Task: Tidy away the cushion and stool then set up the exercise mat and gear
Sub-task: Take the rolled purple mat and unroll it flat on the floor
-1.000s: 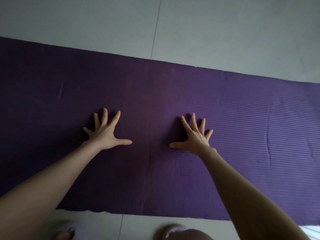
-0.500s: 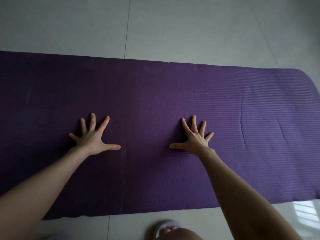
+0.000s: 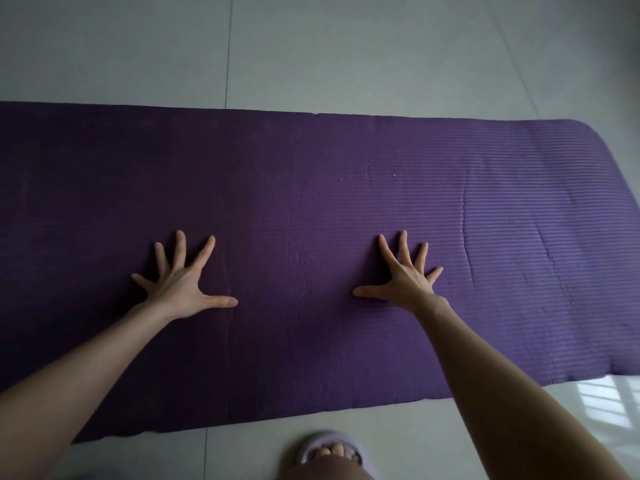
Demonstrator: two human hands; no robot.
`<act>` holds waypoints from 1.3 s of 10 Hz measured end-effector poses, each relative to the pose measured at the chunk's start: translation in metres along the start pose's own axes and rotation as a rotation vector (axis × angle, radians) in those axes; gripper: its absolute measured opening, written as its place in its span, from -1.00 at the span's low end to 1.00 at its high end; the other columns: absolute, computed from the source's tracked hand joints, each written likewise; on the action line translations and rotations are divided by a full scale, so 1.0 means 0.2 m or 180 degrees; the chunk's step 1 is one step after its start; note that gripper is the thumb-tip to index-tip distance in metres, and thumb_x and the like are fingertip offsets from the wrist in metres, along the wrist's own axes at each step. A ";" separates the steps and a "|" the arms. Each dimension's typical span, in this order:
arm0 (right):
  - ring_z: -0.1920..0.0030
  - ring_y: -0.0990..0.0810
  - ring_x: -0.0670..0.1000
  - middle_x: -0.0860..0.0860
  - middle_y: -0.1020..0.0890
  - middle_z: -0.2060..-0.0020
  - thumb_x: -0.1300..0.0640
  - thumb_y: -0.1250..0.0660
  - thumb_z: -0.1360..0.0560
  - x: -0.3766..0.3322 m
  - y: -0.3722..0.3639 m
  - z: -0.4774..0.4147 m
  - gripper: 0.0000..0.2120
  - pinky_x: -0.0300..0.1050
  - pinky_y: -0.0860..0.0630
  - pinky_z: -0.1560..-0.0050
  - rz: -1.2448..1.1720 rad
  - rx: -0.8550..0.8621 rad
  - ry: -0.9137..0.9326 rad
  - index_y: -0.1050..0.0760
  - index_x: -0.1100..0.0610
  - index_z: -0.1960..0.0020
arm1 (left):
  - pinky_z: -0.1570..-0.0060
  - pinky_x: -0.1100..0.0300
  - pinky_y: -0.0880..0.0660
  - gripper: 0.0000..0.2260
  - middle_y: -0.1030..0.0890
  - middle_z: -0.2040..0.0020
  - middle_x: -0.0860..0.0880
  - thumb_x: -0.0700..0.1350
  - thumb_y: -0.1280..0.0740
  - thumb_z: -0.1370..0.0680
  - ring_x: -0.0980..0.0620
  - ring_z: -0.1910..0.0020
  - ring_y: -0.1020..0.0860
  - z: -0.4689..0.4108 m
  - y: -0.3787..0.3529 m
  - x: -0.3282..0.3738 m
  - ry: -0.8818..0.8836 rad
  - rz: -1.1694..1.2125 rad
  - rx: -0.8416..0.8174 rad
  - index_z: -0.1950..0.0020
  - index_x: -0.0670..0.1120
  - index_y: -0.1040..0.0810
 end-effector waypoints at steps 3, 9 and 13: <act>-0.45 0.44 0.26 -0.09 0.37 -0.50 -0.50 -0.36 -0.13 -0.04 -0.03 0.03 0.17 0.56 0.26 -0.27 -0.0035 0.0012 -0.0013 0.28 -0.26 -0.50 | -0.27 -0.50 0.10 0.10 0.50 -0.46 0.04 0.41 -0.41 -0.18 -0.19 -0.46 0.41 0.02 0.02 -0.04 0.0032 -0.0013 -0.0014 -0.43 0.34 0.32; -0.45 0.44 0.25 -0.09 0.37 -0.50 -0.50 -0.36 -0.14 -0.04 -0.03 0.03 0.17 0.55 0.26 -0.27 -0.0027 -0.0005 -0.0016 0.29 -0.26 -0.50 | -0.27 -0.50 0.10 0.09 0.48 -0.46 0.02 0.43 -0.38 -0.18 -0.19 -0.46 0.40 0.03 0.01 -0.04 0.0025 -0.0058 0.0024 -0.44 0.32 0.32; -0.46 0.43 0.24 -0.09 0.36 -0.51 -0.50 -0.37 -0.13 -0.03 -0.04 0.03 0.17 0.54 0.27 -0.28 -0.0056 0.0020 -0.0007 0.27 -0.27 -0.50 | -0.27 -0.50 0.10 0.08 0.49 -0.46 0.02 0.41 -0.39 -0.20 -0.19 -0.46 0.41 0.03 0.01 -0.05 0.0031 -0.0078 0.0049 -0.45 0.31 0.31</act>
Point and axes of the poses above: each hand's wrist, its own z-axis away from the middle knuckle, its own y-axis out of the back of the hand, x = y × z, the point moved 3 cm from there along -z, towards the middle knuckle
